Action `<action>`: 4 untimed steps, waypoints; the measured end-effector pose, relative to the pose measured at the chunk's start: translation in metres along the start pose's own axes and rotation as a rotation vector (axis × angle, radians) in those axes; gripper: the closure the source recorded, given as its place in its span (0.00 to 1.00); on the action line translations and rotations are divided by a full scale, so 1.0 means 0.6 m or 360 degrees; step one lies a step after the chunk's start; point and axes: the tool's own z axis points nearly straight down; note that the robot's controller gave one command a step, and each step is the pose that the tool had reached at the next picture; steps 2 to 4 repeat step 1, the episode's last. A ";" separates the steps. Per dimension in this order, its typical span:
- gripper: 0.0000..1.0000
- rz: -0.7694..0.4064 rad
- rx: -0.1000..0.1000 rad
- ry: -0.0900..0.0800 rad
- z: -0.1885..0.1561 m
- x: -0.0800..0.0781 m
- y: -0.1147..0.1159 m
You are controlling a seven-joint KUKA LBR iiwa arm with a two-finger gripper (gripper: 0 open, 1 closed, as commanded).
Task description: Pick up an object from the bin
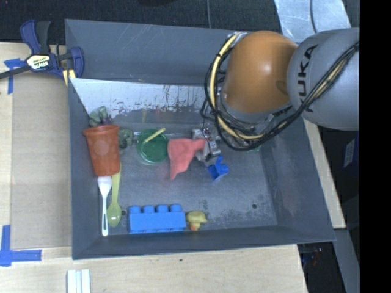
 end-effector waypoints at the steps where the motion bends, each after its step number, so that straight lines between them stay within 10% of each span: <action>1: 1.00 0.0022 -0.0003 0.0019 -0.123 0.031 -0.035; 4: 1.00 0.0022 -0.0003 0.0019 -0.123 0.031 -0.035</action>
Offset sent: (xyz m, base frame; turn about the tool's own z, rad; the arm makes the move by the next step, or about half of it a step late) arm 0.0076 0.0095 0.2174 0.0020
